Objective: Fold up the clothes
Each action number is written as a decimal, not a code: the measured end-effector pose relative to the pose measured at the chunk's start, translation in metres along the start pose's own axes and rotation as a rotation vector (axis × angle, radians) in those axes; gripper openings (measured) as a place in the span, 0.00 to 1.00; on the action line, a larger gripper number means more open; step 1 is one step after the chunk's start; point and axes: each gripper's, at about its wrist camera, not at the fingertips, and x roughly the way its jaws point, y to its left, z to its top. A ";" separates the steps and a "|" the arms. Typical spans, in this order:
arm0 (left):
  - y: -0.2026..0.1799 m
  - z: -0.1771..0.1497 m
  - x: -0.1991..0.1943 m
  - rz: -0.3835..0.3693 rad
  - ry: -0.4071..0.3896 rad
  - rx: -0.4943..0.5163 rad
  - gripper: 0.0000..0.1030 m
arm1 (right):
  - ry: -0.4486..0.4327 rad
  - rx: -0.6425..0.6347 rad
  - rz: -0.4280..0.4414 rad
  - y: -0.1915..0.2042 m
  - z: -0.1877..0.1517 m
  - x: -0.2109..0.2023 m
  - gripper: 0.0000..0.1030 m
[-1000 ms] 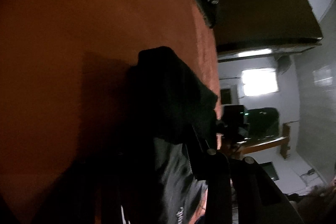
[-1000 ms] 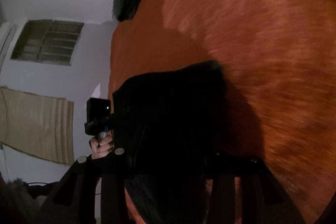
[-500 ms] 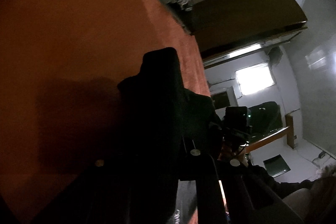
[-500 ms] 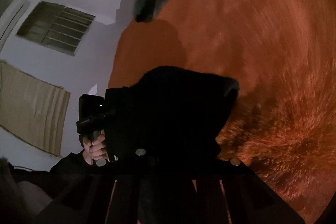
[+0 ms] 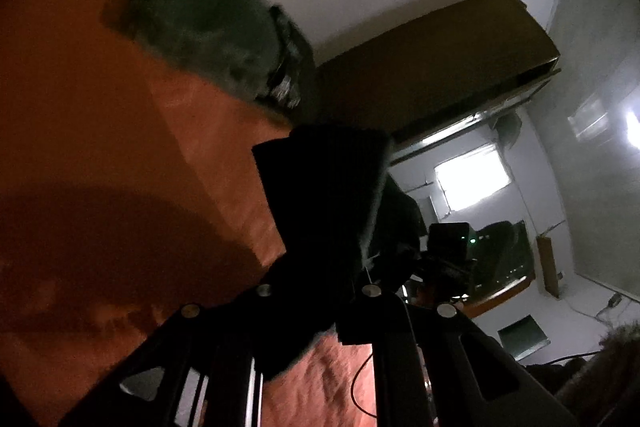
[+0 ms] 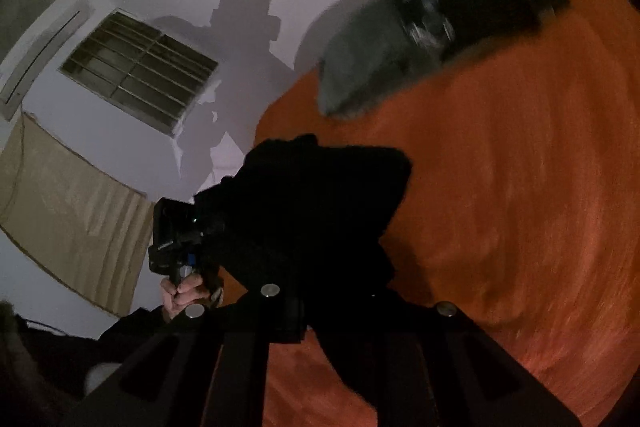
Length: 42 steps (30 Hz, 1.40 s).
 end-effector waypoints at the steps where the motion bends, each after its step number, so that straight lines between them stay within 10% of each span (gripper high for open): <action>1: -0.010 0.010 -0.005 -0.001 -0.014 0.005 0.11 | -0.010 -0.009 -0.002 0.011 0.013 -0.004 0.08; 16: -0.105 0.133 -0.054 0.118 -0.132 -0.043 0.11 | -0.100 -0.046 -0.033 0.127 0.170 -0.022 0.06; 25: -0.025 0.199 -0.022 0.188 -0.139 -0.184 0.11 | -0.065 0.020 0.015 0.080 0.246 0.062 0.05; 33: 0.052 0.331 0.049 0.186 -0.117 -0.210 0.11 | -0.050 0.081 0.008 -0.009 0.354 0.148 0.05; 42: 0.184 0.431 0.131 0.431 0.003 -0.427 0.26 | 0.099 0.228 -0.392 -0.129 0.457 0.278 0.18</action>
